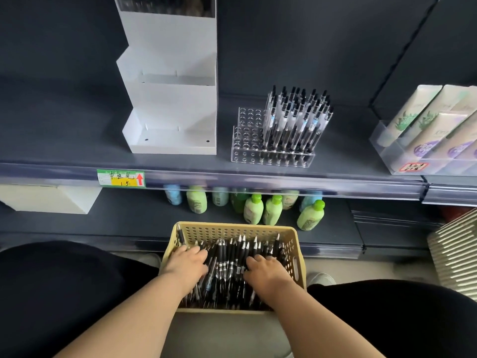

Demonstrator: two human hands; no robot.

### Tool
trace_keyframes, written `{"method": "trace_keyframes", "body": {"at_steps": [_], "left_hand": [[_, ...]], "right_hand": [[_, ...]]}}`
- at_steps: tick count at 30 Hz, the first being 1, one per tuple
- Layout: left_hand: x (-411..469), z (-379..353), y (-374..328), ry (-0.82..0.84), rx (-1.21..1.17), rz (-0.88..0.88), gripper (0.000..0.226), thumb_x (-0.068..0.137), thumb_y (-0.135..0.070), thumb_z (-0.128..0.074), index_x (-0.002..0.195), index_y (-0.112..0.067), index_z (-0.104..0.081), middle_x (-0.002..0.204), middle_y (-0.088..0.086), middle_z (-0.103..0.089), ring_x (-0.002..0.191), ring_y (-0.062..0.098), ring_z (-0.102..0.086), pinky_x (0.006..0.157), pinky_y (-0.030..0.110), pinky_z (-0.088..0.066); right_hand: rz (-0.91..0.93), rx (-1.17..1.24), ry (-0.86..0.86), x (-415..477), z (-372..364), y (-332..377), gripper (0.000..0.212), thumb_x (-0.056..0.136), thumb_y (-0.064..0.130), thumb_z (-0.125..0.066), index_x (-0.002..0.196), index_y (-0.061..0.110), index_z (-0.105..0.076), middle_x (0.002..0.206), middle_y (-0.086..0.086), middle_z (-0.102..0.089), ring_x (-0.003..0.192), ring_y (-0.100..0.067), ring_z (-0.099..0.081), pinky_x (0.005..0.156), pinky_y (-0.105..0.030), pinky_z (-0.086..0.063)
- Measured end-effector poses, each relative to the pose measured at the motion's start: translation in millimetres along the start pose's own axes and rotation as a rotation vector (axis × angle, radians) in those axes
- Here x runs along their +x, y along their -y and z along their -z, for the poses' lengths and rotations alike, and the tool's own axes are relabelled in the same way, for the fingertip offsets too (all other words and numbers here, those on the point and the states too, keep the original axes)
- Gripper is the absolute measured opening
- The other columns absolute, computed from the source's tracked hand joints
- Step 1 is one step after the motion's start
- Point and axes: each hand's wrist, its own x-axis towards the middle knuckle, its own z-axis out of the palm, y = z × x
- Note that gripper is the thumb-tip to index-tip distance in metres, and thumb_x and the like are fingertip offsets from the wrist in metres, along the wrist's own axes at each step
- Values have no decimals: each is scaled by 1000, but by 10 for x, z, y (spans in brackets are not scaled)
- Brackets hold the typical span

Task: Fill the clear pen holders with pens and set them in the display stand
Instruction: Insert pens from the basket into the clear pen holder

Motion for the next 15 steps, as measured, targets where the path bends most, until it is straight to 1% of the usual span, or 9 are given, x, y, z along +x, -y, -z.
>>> {"method": "trace_keyframes", "body": {"at_steps": [3,5,8,10,11,13,15], "left_hand": [[18,-23,41,-68,74,-72,39,87,-4,-52,121,-21,-54,124,2,-47,122,25,-33,102,41,-25],[12,-23,40,-113,124,-102,37,87,-5,-51,122,-18,-51,122,3,-50,120,26,-36,99,41,-27],[-3,-14,17,-201,92,-50,40,86,-4,-50,124,-16,-43,123,4,-50,119,25,-40,97,38,-29],[-15,5,24,-263,24,18,45,85,-3,-50,126,-17,-38,125,2,-50,118,23,-43,96,36,-30],[-23,23,30,-292,-33,58,49,84,-2,-51,128,-18,-36,127,0,-49,119,22,-43,97,35,-31],[-60,98,23,-364,-200,160,54,83,-3,-51,130,-23,-34,128,-4,-51,118,17,-45,98,32,-33],[-113,251,-12,-470,-373,250,47,89,-11,-46,132,-26,-31,122,-6,-56,108,14,-53,90,27,-40]], "right_hand": [[37,-3,-23,-13,14,-44,54,82,3,-61,132,12,-45,130,-13,-40,118,-31,-40,99,-43,-36],[39,30,-80,-20,35,-77,51,82,2,-59,129,12,-46,127,-11,-42,116,-30,-42,97,-42,-37],[-1,138,-215,-48,77,-128,38,86,5,-56,122,14,-47,123,-8,-45,114,-28,-45,96,-39,-39],[-63,250,-322,-78,119,-151,26,92,13,-51,117,15,-47,119,-5,-47,110,-25,-48,91,-36,-41],[-103,325,-397,-102,154,-159,19,95,19,-47,113,16,-47,116,-3,-49,106,-24,-50,84,-33,-41],[-193,493,-550,-156,241,-169,16,96,29,-42,106,17,-48,106,0,-53,93,-22,-54,69,-29,-37],[-263,649,-660,-210,340,-187,17,93,31,-46,105,19,-47,99,5,-53,82,-19,-56,63,-26,-36]]}}
